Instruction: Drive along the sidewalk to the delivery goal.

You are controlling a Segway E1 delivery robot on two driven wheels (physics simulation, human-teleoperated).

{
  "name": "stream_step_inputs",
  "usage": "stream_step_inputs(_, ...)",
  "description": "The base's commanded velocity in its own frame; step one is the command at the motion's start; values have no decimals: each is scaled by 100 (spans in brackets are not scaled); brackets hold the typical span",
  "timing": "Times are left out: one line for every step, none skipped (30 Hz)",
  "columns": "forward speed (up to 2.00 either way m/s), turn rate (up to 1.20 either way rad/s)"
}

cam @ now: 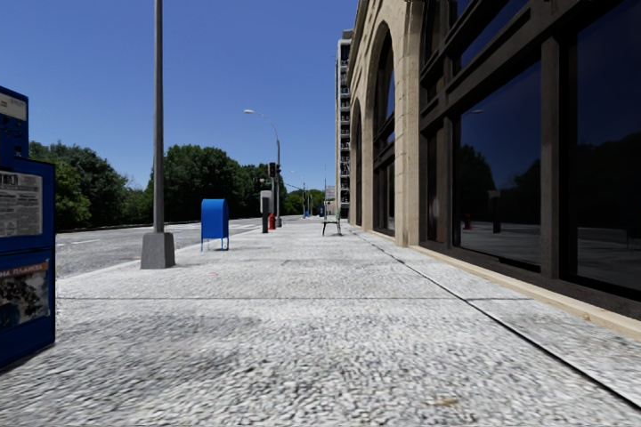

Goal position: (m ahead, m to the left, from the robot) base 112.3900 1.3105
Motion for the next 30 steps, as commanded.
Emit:
stream_step_inputs(200, 0)
stream_step_inputs(200, 0)
stream_step_inputs(200, 0)
stream_step_inputs(200, 0)
stream_step_inputs(200, 0)
stream_step_inputs(200, 0)
stream_step_inputs(200, 0)
stream_step_inputs(200, 0)
stream_step_inputs(200, 0)
stream_step_inputs(200, 0)
stream_step_inputs(200, 0)
stream_step_inputs(200, 0)
stream_step_inputs(200, 0)
stream_step_inputs(200, 0)
stream_step_inputs(200, 0)
stream_step_inputs(200, 0)
stream_step_inputs(200, 0)
stream_step_inputs(200, 0)
stream_step_inputs(200, 0)
stream_step_inputs(200, 0)
stream_step_inputs(200, 0)
stream_step_inputs(200, 0)
stream_step_inputs(200, 0)
stream_step_inputs(200, 0)
stream_step_inputs(200, 0)
stream_step_inputs(200, 0)
stream_step_inputs(200, 0)
stream_step_inputs(200, 0)
stream_step_inputs(200, 0)
stream_step_inputs(200, 0)
